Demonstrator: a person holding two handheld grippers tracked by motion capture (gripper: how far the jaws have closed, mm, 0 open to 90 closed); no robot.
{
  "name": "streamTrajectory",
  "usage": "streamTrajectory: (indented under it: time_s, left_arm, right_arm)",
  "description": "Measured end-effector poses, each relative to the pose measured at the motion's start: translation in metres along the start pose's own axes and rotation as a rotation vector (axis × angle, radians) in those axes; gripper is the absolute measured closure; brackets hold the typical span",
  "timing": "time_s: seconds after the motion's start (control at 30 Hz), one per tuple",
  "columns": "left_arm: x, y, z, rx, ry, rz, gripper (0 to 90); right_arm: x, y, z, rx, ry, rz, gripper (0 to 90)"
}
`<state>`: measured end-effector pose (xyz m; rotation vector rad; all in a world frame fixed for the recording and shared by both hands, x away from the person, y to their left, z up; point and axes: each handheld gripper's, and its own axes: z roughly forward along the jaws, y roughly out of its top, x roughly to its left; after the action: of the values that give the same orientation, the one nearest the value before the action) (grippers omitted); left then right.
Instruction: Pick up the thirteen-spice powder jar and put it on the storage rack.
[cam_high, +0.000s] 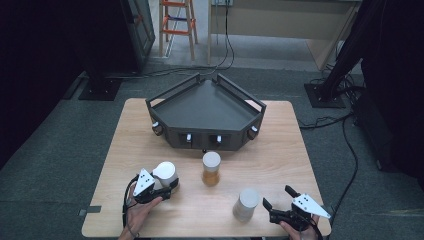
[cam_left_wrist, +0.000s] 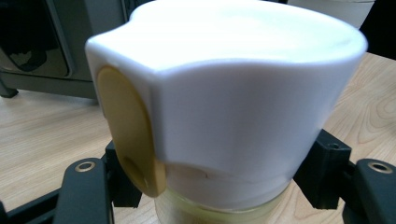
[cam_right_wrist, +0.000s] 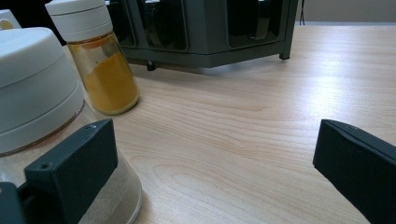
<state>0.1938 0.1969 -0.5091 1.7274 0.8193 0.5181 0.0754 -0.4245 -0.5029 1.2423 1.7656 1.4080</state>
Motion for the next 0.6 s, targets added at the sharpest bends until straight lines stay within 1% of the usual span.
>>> streamTrajectory:
  time_s: [0.1,0.2,0.33,0.5,0.6]
  left_arm:
    - [-0.001,0.005,-0.002,0.002,-0.002,0.002,30.0]
    - [0.001,0.009,-0.002,-0.002,-0.008,-0.012,30.1]
    - [0.002,0.016,-0.002,-0.002,-0.006,-0.006,30.1]
    - [0.004,0.022,-0.002,-0.008,-0.013,-0.011,30.1]
    - [0.005,0.029,-0.001,-0.009,-0.024,-0.007,30.1]
  right_arm:
    - [0.000,0.000,0.000,0.000,0.001,0.001,0.0]
    - [0.000,0.000,0.000,-0.002,0.001,0.001,0.0]
    - [0.000,0.000,0.000,-0.002,0.001,0.002,0.0]
    - [0.000,0.000,0.000,-0.002,0.001,0.003,0.0]
    - [0.000,0.000,0.000,-0.002,0.001,0.004,0.0]
